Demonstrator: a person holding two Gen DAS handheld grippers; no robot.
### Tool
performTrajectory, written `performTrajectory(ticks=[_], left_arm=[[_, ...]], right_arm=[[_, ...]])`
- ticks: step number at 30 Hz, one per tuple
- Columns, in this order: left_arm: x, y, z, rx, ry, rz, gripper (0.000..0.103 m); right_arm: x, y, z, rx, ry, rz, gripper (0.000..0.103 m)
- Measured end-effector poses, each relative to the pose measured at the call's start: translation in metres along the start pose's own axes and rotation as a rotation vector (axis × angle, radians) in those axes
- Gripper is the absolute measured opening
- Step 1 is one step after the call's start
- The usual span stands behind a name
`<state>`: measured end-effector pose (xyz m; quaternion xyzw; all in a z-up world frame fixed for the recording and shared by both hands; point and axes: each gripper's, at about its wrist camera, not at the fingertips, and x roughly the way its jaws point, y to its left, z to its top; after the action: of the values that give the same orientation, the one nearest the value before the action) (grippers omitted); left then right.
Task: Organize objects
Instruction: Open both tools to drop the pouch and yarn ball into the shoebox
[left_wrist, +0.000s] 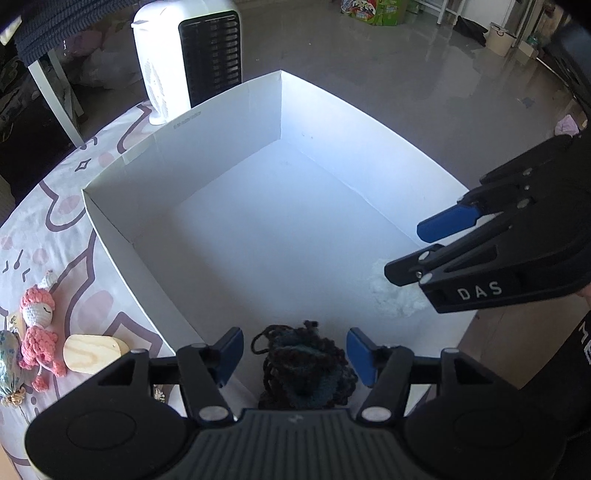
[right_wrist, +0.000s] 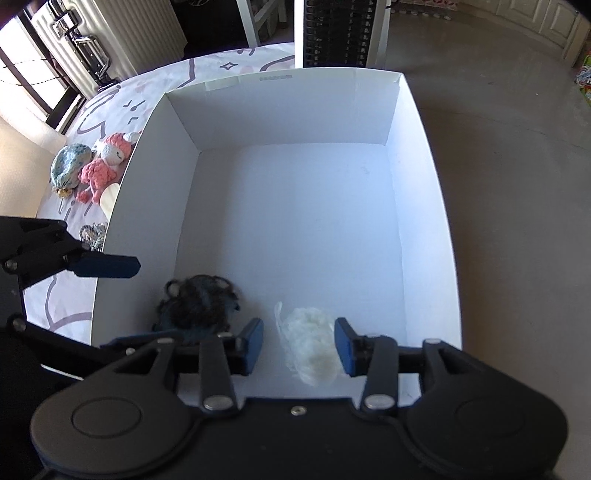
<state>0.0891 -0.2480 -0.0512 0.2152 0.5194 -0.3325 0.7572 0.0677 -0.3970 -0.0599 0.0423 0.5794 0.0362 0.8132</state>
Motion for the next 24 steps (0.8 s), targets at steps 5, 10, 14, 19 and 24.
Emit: performTrajectory(ticks=[5, 10, 14, 19, 24], left_arm=[[0.000, 0.004, 0.000, -0.017, 0.005, -0.005, 0.063], [-0.001, 0.005, -0.001, -0.021, 0.008, -0.008, 0.063], [-0.004, 0.007, -0.002, -0.033, 0.003, -0.017, 0.063], [-0.005, 0.009, -0.002, -0.050, -0.001, -0.026, 0.063], [-0.013, 0.013, -0.003, -0.072, -0.025, -0.022, 0.072]], right_arm=[[-0.002, -0.003, -0.001, 0.012, 0.000, -0.001, 0.045], [-0.002, -0.004, -0.003, 0.014, 0.005, -0.006, 0.045], [-0.004, -0.004, -0.004, 0.018, 0.000, -0.005, 0.045], [-0.009, -0.007, -0.007, 0.050, -0.021, -0.008, 0.054], [-0.020, -0.005, -0.010, 0.044, -0.070, -0.026, 0.065]])
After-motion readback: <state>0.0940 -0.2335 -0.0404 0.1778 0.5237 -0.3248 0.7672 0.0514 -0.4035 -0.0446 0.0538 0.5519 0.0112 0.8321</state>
